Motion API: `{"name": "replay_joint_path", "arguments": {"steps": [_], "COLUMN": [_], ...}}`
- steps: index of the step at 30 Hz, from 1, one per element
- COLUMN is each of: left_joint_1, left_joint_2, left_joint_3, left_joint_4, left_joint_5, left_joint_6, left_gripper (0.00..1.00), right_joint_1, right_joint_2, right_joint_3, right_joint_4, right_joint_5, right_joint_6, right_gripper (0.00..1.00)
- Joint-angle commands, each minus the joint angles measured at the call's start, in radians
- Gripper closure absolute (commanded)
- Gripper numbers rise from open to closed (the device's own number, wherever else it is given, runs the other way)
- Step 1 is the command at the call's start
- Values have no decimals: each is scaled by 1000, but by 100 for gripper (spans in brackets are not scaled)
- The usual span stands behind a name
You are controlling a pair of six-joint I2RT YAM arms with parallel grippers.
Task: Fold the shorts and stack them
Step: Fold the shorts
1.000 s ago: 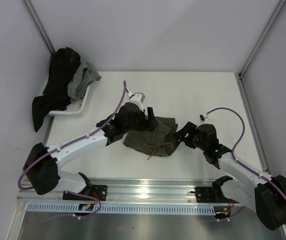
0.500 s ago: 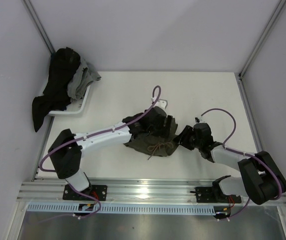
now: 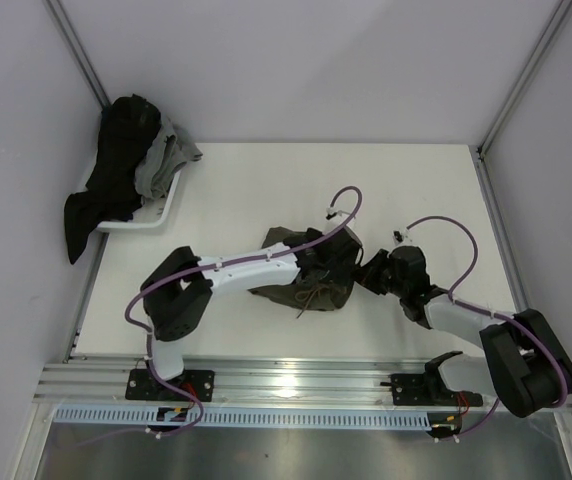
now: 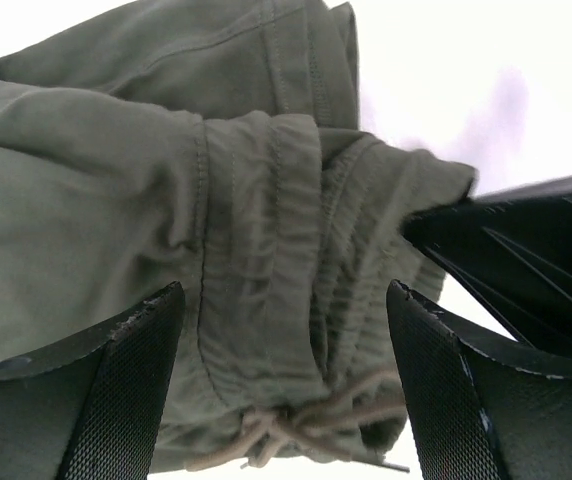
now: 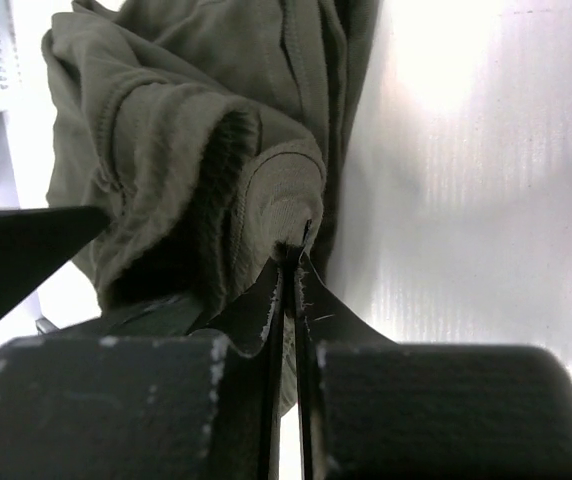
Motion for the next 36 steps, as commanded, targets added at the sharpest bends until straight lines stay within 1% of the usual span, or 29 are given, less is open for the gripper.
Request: {"name": "replay_joint_path", "arguments": {"steps": [1,4,8,14,24,26,29,31,32,34,35,36], "left_joint_1": [-5,-8,-9,-12,-26,-26,-26,-26,-26,-26,-26,-26], "left_joint_2": [49,89,118,147,190,198,222,241,245,255,258,256], "left_joint_3": [79,120,157,162,189,191,206,205,206,200,199,195], "left_joint_4": [-52,-90,-153,-175,-165,-167,-176,-176,-176,-176,-175,-176], "left_joint_5": [-62,-81,-145,-168,-178,-181,-188,-188,-190,-196,-201,-204], "left_joint_6": [-8,-21,-41,-44,-50,-50,-51,-57,-62,-68,-71,-73], "left_gripper": [17,19,25,26,26,27,34,41,49,59,69,74], "right_joint_1": [-5,-8,-15,-20,-23,-25,-25,-25,-26,-26,-26,-28], "right_joint_2": [-34,-37,-25,1,7,6,3,1,0,-2,0,-2], "right_joint_3": [-12,-15,-15,-21,-20,-21,-23,-23,-23,-24,-21,-20], "right_joint_4": [63,63,78,118,121,123,121,120,120,118,117,117], "right_joint_5": [0,-1,-15,-37,-47,-47,-49,-49,-47,-47,-49,-49], "right_joint_6": [10,12,13,29,30,33,32,35,33,35,32,32], "right_gripper": [100,100,100,100,100,100,100,100,100,100,100,100]}}
